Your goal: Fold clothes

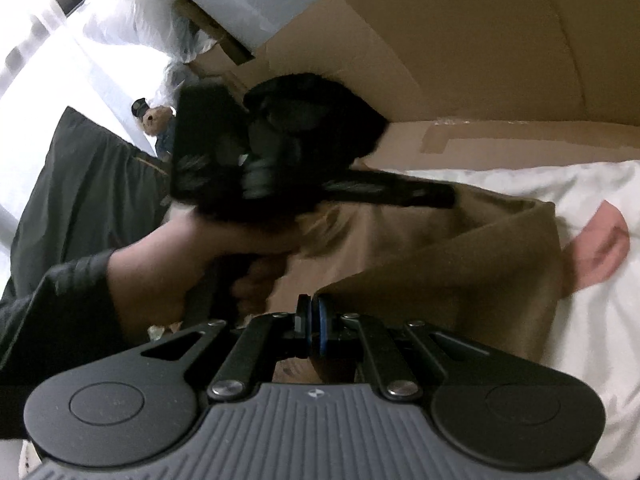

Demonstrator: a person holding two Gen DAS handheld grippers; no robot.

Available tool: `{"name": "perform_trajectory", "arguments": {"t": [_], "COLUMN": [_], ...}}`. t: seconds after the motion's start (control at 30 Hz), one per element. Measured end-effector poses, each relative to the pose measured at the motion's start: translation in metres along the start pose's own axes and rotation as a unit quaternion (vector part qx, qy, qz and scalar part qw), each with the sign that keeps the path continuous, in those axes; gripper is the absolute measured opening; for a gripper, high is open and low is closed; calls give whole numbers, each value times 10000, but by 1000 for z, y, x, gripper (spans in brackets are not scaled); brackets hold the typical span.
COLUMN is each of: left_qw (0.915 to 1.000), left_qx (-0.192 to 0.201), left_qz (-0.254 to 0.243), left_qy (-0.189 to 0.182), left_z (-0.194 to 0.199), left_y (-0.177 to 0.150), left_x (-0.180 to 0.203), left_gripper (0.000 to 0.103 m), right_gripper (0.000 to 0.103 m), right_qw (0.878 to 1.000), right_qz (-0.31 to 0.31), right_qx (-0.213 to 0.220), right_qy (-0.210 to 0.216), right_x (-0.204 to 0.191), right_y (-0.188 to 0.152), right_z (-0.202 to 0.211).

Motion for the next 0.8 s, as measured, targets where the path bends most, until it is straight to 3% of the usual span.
{"name": "perform_trajectory", "arguments": {"t": [0.17, 0.4, 0.5, 0.53, 0.6, 0.63, 0.73, 0.8], "left_qw": [9994, 9982, 9982, 9982, 9980, 9978, 9975, 9973], "left_qx": [173, 142, 108, 93, 85, 94, 129, 122], "left_qz": [131, 275, 229, 190, 182, 209, 285, 294], "left_qy": [264, 505, 536, 566, 605, 617, 639, 663], "left_z": [47, 73, 80, 82, 82, 81, 78, 75], "left_y": [-17, -28, -29, -30, -31, -31, -34, -36], "left_x": [-17, -31, -33, -34, -35, -35, -34, -32], "left_gripper": [9, 10, 16, 18, 18, 20, 29, 41], "right_gripper": [3, 4, 7, 10, 29, 45, 53, 54], "right_qw": [9998, 9987, 9977, 9976, 9976, 9977, 9979, 9982], "right_qz": [59, 138, 176, 161, 125, 135, 174, 153], "right_qx": [53, 131, 96, 59, -37, -37, 3, 42], "right_qy": [-208, -476, -655, -666, -677, -669, -618, -579], "right_x": [2, 0, 0, 0, -2, -3, -6, -5], "right_y": [1, 1, 0, -1, -4, -4, -4, -1], "right_z": [-18, -55, -71, -74, -78, -77, -68, -60]}}
Point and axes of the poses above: each gripper's, at about its wrist camera, not at the fingertips, and z roughly against the way its jaws point, x to its right, y to its top, the point moved 8 cm from there along -z, roughly the way its jaws point, and after that the axes turned 15 degrees about x, right-handed, at the moved point
